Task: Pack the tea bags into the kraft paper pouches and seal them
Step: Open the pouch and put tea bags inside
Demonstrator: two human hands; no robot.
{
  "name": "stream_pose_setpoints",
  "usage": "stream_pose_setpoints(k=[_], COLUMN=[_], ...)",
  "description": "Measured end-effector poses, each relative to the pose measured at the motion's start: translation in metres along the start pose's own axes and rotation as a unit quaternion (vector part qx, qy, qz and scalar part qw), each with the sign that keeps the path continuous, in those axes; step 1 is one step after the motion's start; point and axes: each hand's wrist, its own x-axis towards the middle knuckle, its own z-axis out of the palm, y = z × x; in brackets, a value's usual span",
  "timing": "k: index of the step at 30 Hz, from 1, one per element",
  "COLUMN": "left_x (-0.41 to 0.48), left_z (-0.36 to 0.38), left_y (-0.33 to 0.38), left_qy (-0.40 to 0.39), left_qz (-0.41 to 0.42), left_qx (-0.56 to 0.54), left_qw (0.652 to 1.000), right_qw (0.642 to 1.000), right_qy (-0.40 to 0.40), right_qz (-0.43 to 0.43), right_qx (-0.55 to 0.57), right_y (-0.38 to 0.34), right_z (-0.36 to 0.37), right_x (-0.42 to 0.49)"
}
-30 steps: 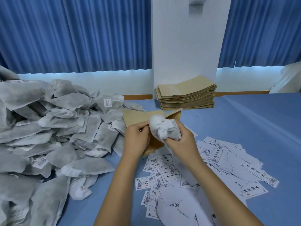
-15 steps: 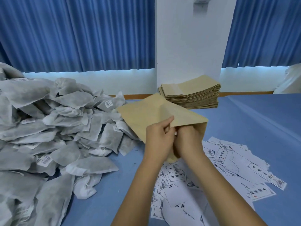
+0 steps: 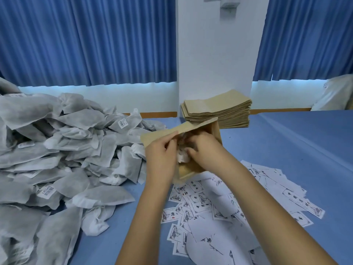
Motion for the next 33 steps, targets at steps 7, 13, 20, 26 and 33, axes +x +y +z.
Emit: stream_pose_setpoints(k=[7,13,20,26,33], left_x=[-0.017,-0.004,0.051,0.09,0.098], left_z=[0.013,0.04,0.056,0.068,0.073], left_y=[0.03,0.028,0.035,0.025,0.026], left_qy=[-0.036,-0.122,-0.202,-0.217,-0.327], left_qz=[0.184,0.156,0.211,0.188,0.231], left_qx=[0.09,0.208,0.223,0.309,0.22], left_qw=[0.978,0.958,0.93,0.907,0.889], right_qw=[0.985,0.982,0.967,0.999,0.956], right_qy=[-0.072,-0.148,-0.228,0.035,0.249], right_qz=[0.095,0.115,0.07,-0.026,0.132], right_qx=[-0.123,-0.016,-0.086,-0.008,0.084], right_y=[-0.023,0.014,0.045,0.047,0.1], right_z=[0.013,-0.004,0.013,-0.012,-0.015], right_x=[-0.033,-0.008,0.031,0.007,-0.023])
